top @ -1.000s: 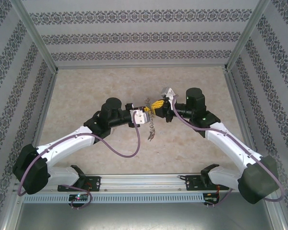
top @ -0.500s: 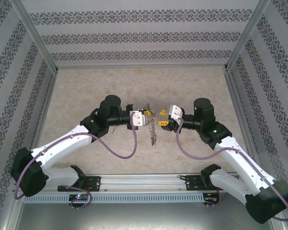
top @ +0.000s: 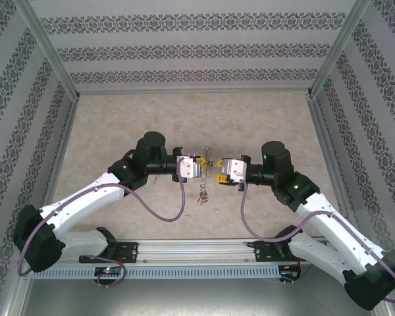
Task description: Put the keys on the keyring
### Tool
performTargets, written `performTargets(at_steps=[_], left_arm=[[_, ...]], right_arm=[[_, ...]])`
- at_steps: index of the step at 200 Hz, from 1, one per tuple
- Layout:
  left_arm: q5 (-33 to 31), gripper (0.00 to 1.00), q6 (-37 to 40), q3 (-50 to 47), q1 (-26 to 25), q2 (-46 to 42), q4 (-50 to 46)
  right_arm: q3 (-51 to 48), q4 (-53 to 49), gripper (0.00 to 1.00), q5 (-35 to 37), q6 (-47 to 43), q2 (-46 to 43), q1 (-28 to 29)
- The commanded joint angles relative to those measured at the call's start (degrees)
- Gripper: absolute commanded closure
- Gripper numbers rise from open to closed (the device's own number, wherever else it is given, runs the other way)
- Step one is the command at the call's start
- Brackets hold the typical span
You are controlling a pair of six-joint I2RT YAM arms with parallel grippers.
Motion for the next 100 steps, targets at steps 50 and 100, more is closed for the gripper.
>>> performTargets(at_steps=[50, 100], left_arm=[[-0.97, 1.00, -0.50, 0.45, -0.34, -2.34, 0.15], [-2.40, 1.00, -3.26, 1.85, -0.35, -1.40, -0.60]], right_arm=[[3.60, -0.26, 0.58, -7.64, 1.89, 2.98, 3.18], [5.55, -2.16, 0.58, -4.69, -1.18, 6.62, 6.13]])
